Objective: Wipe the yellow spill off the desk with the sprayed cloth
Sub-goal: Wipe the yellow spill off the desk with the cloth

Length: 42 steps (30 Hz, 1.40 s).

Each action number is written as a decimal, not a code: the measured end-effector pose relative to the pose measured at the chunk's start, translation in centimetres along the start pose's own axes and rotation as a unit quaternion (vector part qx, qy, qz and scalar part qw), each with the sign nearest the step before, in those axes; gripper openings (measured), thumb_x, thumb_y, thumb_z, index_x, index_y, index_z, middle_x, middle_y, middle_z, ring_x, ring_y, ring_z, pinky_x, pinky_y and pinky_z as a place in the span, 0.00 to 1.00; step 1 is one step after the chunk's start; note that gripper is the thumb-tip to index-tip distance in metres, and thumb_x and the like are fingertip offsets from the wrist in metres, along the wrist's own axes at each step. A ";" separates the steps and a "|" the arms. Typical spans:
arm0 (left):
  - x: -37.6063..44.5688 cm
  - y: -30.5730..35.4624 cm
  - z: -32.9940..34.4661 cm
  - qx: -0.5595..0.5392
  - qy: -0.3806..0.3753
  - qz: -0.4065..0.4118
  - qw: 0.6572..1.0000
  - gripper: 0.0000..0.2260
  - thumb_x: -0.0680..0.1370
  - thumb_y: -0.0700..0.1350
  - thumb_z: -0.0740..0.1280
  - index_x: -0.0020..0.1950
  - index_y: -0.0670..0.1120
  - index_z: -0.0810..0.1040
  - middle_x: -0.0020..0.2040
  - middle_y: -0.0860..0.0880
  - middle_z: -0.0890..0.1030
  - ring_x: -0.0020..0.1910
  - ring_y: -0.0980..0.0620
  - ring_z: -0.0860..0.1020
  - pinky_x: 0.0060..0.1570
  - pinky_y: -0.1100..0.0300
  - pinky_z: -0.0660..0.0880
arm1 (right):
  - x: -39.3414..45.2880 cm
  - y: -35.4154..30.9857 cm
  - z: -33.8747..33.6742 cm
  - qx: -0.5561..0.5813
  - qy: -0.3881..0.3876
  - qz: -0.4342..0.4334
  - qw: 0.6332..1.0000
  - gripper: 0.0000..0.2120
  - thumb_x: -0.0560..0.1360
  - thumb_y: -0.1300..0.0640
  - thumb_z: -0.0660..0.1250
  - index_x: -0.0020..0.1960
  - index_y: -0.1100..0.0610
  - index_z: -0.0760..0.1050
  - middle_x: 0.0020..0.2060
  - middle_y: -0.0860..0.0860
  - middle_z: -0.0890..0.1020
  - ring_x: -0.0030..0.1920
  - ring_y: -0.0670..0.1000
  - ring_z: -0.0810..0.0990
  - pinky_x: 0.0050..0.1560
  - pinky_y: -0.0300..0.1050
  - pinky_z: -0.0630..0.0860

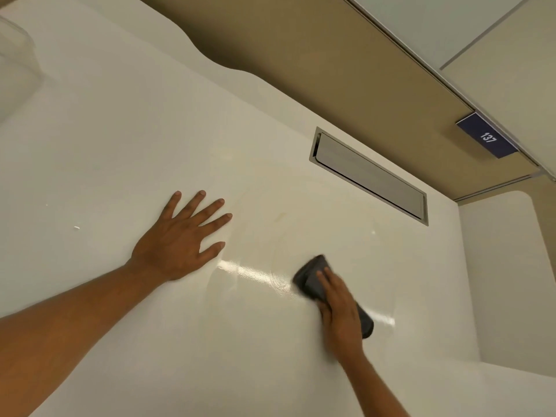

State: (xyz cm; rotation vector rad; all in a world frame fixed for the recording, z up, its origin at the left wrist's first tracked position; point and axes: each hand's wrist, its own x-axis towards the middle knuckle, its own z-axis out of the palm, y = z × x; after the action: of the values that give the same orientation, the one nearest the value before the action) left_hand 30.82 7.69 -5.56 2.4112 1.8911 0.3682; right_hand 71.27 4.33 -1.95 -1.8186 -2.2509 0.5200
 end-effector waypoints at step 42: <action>0.1 0.1 -0.7 0.009 -0.021 -0.002 1.000 0.29 0.84 0.66 0.50 0.84 0.60 0.61 0.86 0.55 0.60 0.86 0.46 0.57 0.84 0.37 0.51 | -3.5 -14.9 7.5 0.028 0.052 0.069 0.996 0.32 0.83 0.61 0.65 0.80 0.38 0.60 0.81 0.38 0.59 0.82 0.43 0.53 0.79 0.41 0.49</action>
State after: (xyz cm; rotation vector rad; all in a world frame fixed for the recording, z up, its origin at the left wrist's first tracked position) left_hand 30.79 7.70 -4.88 2.4064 1.8901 0.3003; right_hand 55.87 -2.83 -2.76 -1.9347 -2.0347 0.4935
